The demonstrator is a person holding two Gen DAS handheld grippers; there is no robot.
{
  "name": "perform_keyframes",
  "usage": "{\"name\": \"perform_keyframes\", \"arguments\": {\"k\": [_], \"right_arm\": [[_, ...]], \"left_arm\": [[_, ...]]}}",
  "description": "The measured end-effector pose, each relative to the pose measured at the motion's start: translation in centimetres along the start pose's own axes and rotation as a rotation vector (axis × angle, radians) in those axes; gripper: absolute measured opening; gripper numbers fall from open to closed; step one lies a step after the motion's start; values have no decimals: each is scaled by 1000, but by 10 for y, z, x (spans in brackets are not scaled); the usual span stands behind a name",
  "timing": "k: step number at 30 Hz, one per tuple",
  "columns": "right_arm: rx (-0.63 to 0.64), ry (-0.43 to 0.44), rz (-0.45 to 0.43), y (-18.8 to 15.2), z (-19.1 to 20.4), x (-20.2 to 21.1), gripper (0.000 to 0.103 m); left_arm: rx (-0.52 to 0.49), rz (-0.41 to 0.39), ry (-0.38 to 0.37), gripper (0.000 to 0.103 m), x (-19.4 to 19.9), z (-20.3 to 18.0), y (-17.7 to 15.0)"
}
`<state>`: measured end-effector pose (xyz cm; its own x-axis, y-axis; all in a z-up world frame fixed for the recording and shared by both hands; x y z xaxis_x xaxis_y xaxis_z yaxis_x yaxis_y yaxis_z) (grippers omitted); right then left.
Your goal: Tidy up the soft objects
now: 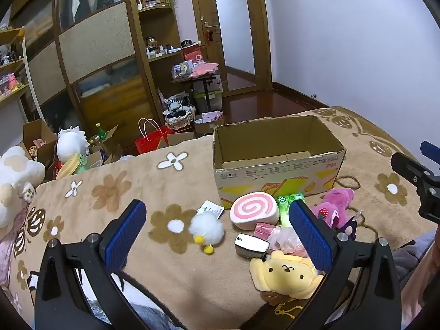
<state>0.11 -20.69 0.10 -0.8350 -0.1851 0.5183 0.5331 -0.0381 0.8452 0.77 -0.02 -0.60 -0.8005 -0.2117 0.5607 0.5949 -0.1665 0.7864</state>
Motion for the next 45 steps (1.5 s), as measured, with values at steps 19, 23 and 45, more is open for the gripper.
{"name": "perform_keyframes", "arguments": {"k": [19,23,45], "right_arm": [[-12,8,-6,0,0,1,103],[-12,8,-5,0,1,0,103],[-11,6,-3,-1,1,-1,103]], "left_arm": [[0,1,3,102,2,-4,-4],[1,3,2,102,2,-3,-4],[1,9,-2,102,-1,-2,-4]]}}
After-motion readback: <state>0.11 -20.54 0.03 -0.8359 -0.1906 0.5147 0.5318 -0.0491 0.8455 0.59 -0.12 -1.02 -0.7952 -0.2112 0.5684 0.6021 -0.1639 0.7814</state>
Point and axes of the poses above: each gripper's, at about its wrist camera, not at the fingertips, and x roughly against the way its jaws point, z to its left, y to its top, the point moved 1 cm from there along -x, roughly the way its jaws point, and after that the axes turned 12 degrees about y, right-handed, at the moved point
